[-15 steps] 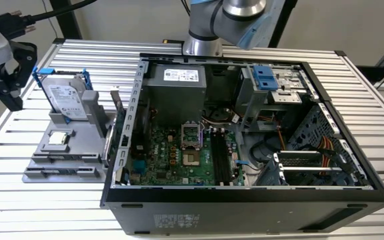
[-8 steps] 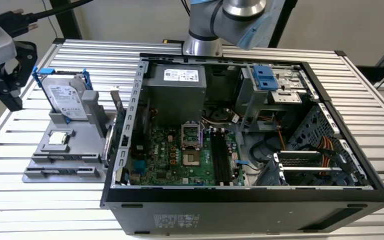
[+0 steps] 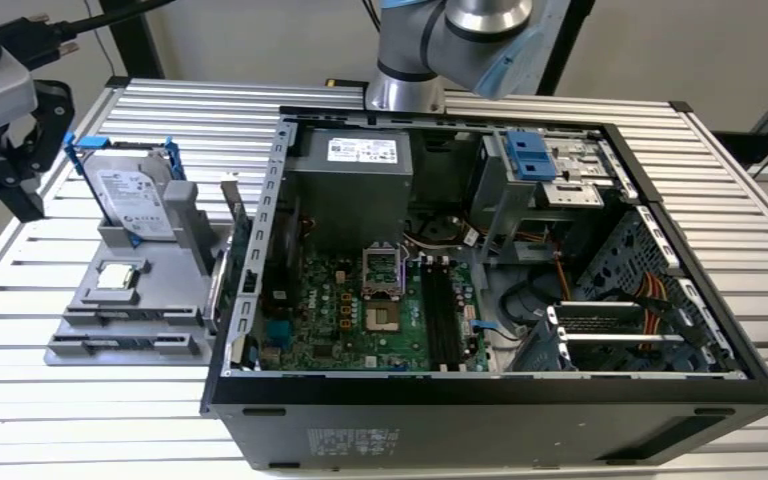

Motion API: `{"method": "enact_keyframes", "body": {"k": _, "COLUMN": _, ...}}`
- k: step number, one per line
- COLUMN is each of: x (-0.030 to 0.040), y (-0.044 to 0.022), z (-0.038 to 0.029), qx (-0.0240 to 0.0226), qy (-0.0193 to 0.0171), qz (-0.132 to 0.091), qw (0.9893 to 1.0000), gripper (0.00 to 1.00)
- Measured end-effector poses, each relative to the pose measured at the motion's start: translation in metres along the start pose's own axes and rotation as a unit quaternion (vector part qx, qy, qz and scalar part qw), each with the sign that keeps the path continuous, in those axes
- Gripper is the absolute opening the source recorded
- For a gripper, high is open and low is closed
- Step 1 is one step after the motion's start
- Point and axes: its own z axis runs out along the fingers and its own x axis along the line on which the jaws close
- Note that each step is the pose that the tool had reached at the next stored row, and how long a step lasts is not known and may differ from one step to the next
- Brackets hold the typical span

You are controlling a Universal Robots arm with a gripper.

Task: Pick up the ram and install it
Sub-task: 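Pick up the ram and move it above insertion slot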

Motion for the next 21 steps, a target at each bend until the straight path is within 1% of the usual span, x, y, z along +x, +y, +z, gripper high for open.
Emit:
{"method": "enact_keyframes", "body": {"k": 6, "x": 0.0000, "y": 0.0000, "z": -0.0005, "qx": -0.0003, "qy": 0.0008, "qz": -0.016, "qw": 0.9999, "gripper": 0.00}}
{"method": "enact_keyframes", "body": {"k": 11, "x": 0.0000, "y": 0.0000, "z": -0.0006, "qx": -0.0006, "qy": 0.0018, "qz": -0.035, "qw": 0.9994, "gripper": 0.00}}
{"method": "enact_keyframes", "body": {"k": 16, "x": 0.0000, "y": 0.0000, "z": -0.0006, "qx": -0.0010, "qy": 0.0028, "qz": -0.057, "qw": 0.9984, "gripper": 0.00}}
{"method": "enact_keyframes", "body": {"k": 21, "x": 0.0000, "y": 0.0000, "z": -0.0006, "qx": -0.0014, "qy": 0.0039, "qz": -0.079, "qw": 0.9969, "gripper": 0.00}}
